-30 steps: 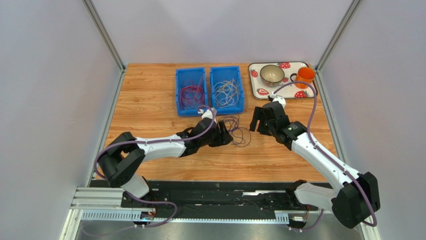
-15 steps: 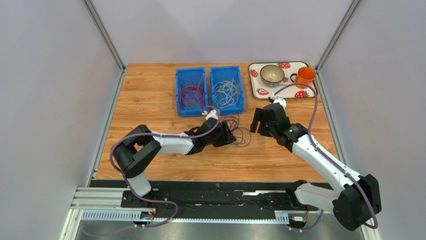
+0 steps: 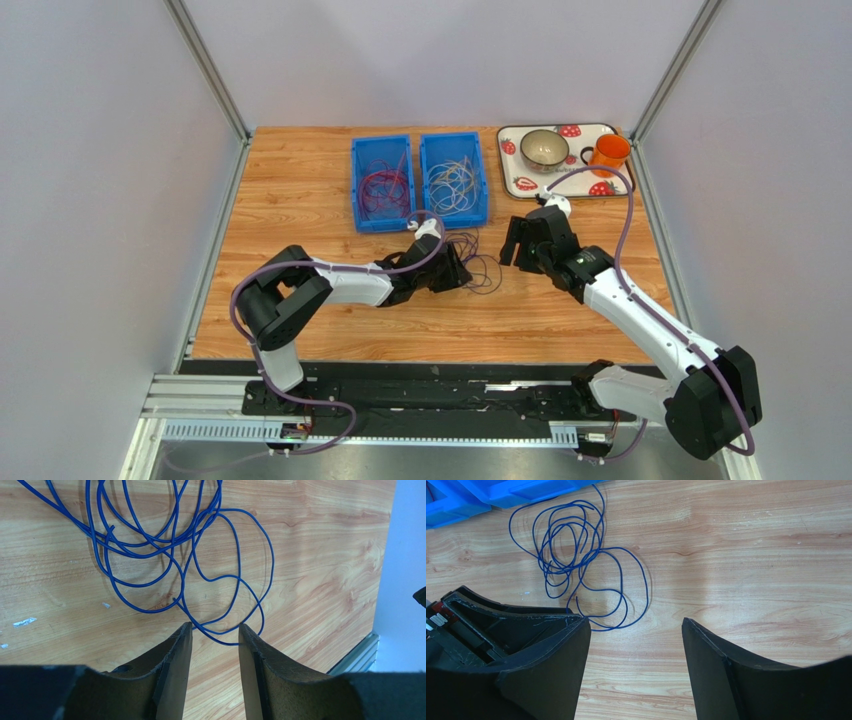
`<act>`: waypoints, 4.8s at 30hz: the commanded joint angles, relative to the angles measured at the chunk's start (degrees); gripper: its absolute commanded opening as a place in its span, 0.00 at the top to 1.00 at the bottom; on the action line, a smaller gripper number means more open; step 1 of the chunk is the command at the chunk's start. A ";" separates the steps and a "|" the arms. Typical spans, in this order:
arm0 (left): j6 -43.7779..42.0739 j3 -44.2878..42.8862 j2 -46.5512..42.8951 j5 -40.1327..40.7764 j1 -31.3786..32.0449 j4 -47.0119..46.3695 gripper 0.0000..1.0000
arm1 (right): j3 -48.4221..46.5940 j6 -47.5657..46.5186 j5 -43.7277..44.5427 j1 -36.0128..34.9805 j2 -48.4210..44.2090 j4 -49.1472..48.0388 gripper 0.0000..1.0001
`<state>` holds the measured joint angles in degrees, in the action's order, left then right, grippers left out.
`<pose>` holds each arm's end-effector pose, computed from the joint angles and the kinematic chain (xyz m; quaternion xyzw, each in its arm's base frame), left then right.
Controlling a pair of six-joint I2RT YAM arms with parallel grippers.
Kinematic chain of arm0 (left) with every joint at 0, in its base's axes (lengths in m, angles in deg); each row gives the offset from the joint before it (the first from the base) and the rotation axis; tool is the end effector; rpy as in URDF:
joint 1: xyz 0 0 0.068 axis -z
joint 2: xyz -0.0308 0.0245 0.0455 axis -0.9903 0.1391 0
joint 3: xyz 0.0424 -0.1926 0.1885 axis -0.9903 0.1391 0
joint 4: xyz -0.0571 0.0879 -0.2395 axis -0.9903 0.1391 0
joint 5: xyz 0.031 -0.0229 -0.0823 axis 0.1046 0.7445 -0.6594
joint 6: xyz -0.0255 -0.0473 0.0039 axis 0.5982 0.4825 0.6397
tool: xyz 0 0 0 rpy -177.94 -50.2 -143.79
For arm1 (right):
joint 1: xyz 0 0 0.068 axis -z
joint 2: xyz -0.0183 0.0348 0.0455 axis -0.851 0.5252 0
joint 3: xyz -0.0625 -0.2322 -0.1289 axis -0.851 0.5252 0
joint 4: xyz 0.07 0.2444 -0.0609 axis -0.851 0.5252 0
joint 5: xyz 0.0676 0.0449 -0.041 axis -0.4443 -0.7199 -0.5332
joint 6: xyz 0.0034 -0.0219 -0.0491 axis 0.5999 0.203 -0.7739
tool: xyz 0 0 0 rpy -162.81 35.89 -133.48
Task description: Untangle the cables
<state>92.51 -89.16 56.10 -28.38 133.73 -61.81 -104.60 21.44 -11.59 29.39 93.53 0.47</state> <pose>0.2236 -0.2801 0.1495 -0.0764 0.8890 -0.3584 0.2747 0.2062 0.1053 0.2589 0.0626 0.9244 0.0982 0.3633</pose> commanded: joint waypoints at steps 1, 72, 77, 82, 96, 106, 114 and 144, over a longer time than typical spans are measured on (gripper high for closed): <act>0.15 -2.27 0.28 1.08 -0.13 0.23 0.53 | -0.33 0.11 -0.27 0.28 0.20 -2.49 0.29; -39.05 -39.53 -40.15 25.34 1.36 55.34 1.00 | 7.23 1.52 -21.37 -7.10 8.27 -20.42 0.37; -38.61 -38.75 -39.70 25.08 1.10 55.17 1.00 | 5.04 1.52 -19.00 -9.21 14.07 -18.75 0.38; -37.91 -36.12 -40.84 24.99 0.84 54.46 1.00 | 2.05 1.87 -16.98 -12.11 20.13 -17.43 0.39; -37.64 -32.16 -44.71 24.81 -0.22 54.20 1.00 | -7.36 1.61 -7.23 -18.62 30.86 -12.51 0.51; -38.34 -30.84 -46.29 25.17 -1.10 53.93 1.00 | -13.68 1.70 -0.81 -21.69 38.68 -6.80 0.69; -38.87 -31.27 -47.09 25.08 -1.80 54.72 1.00 | -15.71 1.78 4.47 -22.31 41.07 -3.02 1.00; -50.74 -41.39 -55.26 44.68 -3.30 61.67 1.00 | 0.11 -1.91 4.65 -3.68 13.48 0.41 1.00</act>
<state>42.15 -132.19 -0.51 17.30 130.65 0.65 -104.44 19.72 -6.04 25.79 111.08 0.62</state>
